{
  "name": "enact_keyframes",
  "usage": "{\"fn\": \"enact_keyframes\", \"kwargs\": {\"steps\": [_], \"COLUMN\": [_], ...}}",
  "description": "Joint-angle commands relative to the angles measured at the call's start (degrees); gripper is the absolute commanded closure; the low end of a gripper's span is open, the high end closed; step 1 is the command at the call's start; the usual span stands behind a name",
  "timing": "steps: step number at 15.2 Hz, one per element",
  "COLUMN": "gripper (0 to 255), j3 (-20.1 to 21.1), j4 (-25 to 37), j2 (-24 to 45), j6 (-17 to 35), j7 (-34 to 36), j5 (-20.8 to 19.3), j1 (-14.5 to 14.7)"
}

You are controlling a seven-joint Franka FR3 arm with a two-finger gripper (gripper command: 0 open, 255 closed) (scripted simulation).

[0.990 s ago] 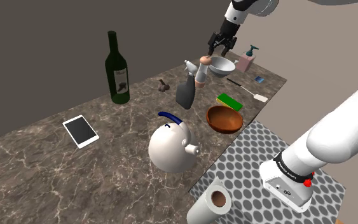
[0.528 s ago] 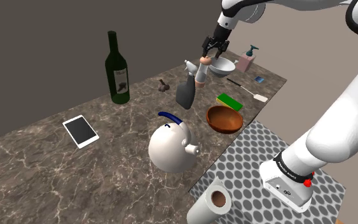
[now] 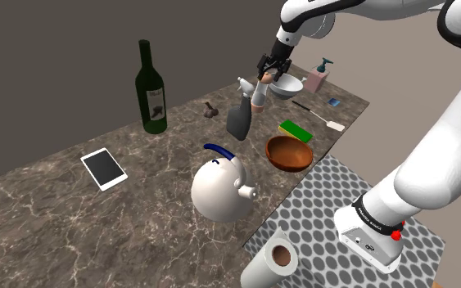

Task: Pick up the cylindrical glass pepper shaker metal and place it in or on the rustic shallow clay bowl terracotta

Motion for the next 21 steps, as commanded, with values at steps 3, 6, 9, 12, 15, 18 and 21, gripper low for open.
{"fn": "enact_keyframes", "kwargs": {"steps": [3, 6, 9, 12, 15, 18, 21], "gripper": [0, 255, 255, 255, 255, 255, 255], "j3": [0.0, 0.0, 0.0, 0.0, 0.0, -0.1, -0.2], "j4": [0.0, 0.0, 0.0, 0.0, 0.4, 1.6, 3.0], "j2": [0.0, 0.0, 0.0, 0.0, -0.3, -1.1, -1.9], "j6": [0.1, 0.1, 0.1, 0.1, -0.6, -2.6, -4.7], "j7": [0.0, 0.0, 0.0, 0.0, 0.2, 0.7, 1.1], "j5": [0.0, 0.0, 0.0, 0.0, -0.1, -0.5, -0.8], "j1": [0.0, 0.0, 0.0, 0.0, 0.0, 0.0, 0.0]}}
